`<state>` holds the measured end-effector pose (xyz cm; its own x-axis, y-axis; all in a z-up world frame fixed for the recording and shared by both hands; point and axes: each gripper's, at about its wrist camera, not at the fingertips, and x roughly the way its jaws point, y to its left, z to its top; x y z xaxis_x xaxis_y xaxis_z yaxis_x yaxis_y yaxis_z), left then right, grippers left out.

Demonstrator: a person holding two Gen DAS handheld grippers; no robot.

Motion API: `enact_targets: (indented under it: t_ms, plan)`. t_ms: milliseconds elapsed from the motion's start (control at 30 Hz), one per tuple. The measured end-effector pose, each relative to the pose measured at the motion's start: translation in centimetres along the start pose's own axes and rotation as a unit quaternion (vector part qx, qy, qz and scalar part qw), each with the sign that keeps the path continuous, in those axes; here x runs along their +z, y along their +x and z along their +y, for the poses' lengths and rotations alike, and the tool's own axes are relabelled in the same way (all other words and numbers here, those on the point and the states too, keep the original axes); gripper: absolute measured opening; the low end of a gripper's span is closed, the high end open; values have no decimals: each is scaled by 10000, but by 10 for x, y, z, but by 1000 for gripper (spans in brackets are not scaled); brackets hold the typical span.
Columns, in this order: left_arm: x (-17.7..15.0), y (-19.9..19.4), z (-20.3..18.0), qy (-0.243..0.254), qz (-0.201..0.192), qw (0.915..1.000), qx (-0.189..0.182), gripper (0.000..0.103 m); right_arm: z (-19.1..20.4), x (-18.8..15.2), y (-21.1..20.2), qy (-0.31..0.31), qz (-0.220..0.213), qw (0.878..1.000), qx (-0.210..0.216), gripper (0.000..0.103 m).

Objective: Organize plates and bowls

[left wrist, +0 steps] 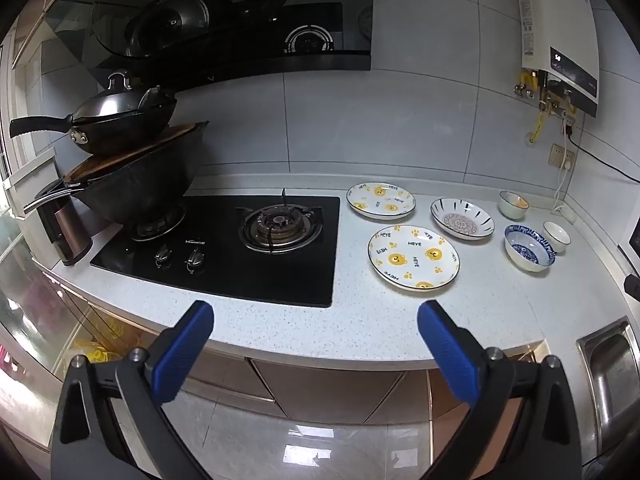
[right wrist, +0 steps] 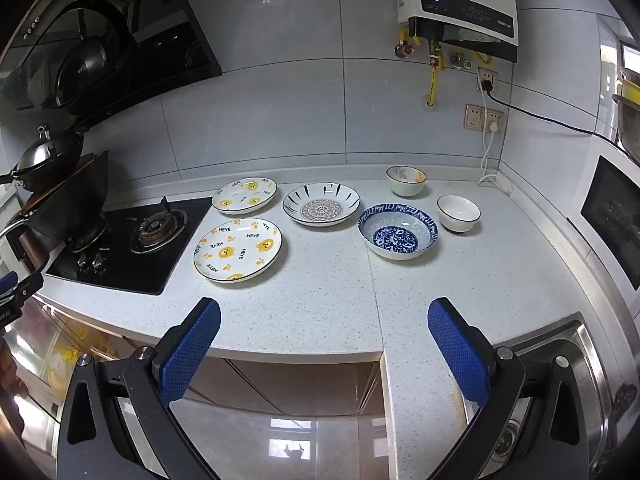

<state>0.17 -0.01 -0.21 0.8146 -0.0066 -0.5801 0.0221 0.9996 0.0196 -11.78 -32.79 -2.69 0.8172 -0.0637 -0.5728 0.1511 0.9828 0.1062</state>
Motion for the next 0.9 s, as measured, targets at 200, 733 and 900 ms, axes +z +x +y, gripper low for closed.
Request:
enact_targets:
  t_ms: [200,733,900]
  plan:
    - [1,2,1,23,34,10000,29,103,-1,0,2,0,-9,10000,-4,102]
    - [2,4,5,60,8,10000,62,103,2,2,0,-19,-23,10000,-11,102]
    - [1,4,7,71,15,10000,56,103,2,2,0,-17,-28,10000,-11,102]
